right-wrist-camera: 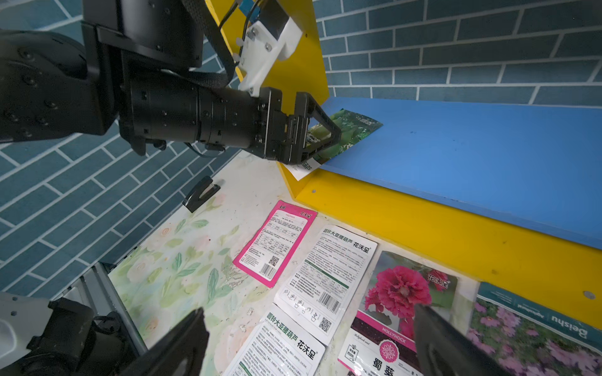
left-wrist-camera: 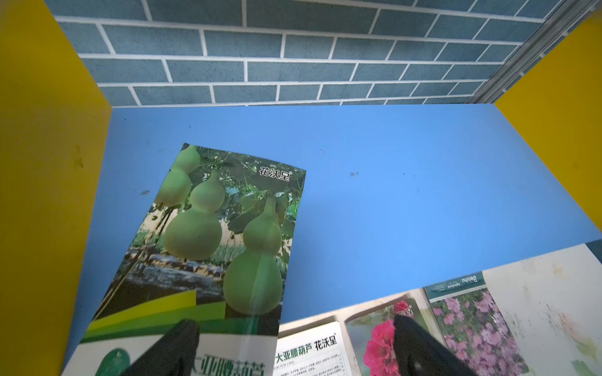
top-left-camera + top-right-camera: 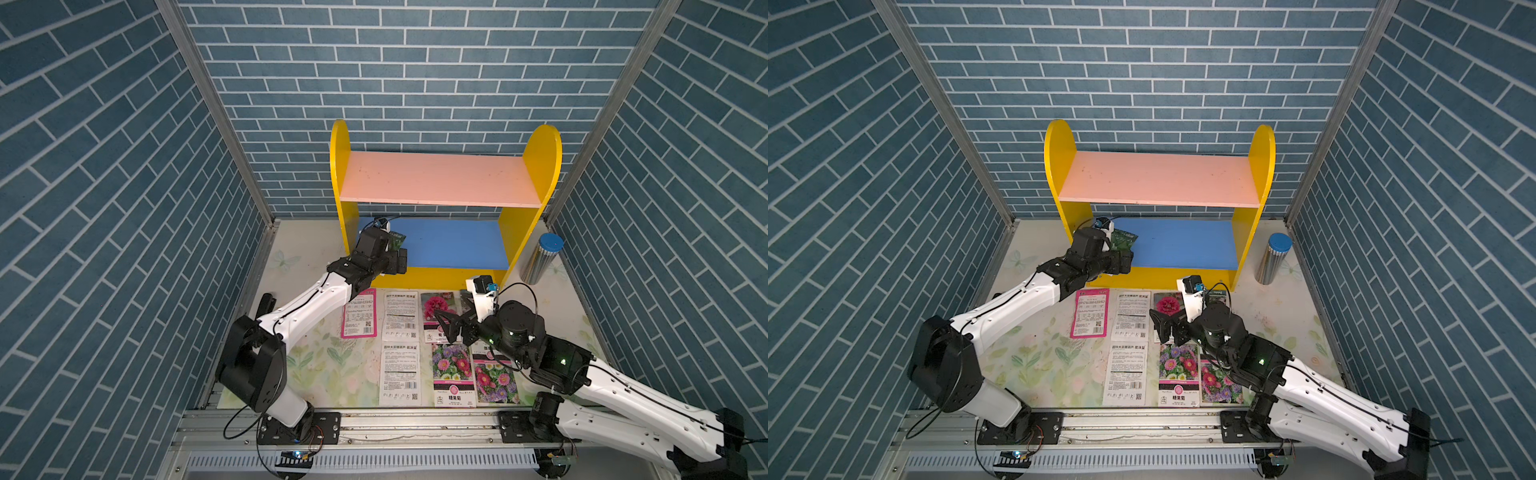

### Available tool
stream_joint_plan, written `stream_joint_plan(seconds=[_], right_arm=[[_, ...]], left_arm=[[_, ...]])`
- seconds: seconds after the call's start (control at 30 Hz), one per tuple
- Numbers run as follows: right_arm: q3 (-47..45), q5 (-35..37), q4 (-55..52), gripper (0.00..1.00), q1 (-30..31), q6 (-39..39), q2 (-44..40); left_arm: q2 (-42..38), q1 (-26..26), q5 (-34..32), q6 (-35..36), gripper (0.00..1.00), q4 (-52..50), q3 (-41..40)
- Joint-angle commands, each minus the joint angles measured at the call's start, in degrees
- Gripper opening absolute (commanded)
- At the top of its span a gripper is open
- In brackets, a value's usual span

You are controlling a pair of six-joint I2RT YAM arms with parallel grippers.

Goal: Take the seed bag off the shelf
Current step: Pick up the seed packet from the shelf.

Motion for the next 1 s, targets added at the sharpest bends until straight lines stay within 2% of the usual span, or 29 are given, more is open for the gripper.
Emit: stream_joint_plan(seconds=[0.0,0.3,0.63,0.97], right_arm=[[-1.49,1.86,1.18,0.99,-0.62,-1.12,-0.10],[-4.76,2.24,5.87,0.97,-1.86,0.95,1.18],[-8.05,-2.58,15.08,0.96,-2.80,5.07,7.09],[-8.36,-4.70,18.26,0.97,-3.80,6.88,9.55]], left_arm=[[2.44,1.19,-3.08,1.29,0.98,-0.02,1.78],[7.71,3.66,-4.13,1.19,0.97,1.78,2.44],[7.06,3.44,5.17,-4.46,0.94,2.42,1.73],[6.56,1.72,9.99,-10.41,0.93,0.67,3.33]])
